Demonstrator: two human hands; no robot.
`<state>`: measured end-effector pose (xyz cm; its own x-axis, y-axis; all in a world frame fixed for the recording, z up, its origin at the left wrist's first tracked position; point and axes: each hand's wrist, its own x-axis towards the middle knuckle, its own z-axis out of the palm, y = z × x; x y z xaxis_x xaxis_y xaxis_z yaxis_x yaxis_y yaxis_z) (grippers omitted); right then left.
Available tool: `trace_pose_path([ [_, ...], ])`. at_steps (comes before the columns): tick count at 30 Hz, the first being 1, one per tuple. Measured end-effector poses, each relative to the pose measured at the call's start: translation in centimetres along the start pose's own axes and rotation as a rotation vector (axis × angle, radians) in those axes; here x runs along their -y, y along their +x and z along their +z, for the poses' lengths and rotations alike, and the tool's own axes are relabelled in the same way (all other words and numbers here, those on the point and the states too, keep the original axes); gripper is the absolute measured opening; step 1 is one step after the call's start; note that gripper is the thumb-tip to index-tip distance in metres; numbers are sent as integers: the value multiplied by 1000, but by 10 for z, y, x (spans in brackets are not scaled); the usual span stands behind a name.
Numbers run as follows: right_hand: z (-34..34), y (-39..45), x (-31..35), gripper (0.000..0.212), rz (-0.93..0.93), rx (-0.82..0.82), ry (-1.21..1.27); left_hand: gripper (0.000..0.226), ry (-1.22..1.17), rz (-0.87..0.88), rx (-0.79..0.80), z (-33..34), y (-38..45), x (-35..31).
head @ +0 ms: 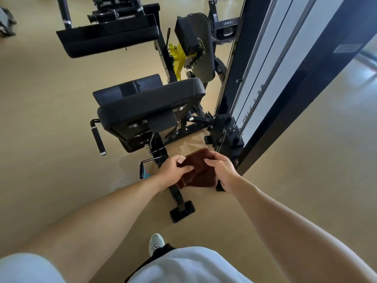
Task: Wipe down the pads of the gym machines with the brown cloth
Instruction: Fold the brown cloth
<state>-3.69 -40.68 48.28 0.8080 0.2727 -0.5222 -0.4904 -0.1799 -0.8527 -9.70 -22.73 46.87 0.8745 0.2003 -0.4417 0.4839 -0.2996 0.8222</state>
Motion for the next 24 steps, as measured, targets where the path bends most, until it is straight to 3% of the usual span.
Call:
trace_pose_path([
  [4, 3, 2, -7, 12, -60, -28, -87, 27, 101, 15, -5, -12, 7, -3],
  [11, 19, 5, -13, 13, -77, -171, -143, 28, 144, -180, 17, -18, 8, 12],
  [15, 33, 1, -15, 14, -44, -260, -170, 29, -15, -257, -37, -9, 5, 7],
  [20, 50, -5, -14, 22, 10, -170, -286, 28, -318, -427, -178, -3, 4, -11],
  [24, 62, -10, -17, 35, -47, -66, -402, 29, -350, -442, -207, -6, 4, -22],
])
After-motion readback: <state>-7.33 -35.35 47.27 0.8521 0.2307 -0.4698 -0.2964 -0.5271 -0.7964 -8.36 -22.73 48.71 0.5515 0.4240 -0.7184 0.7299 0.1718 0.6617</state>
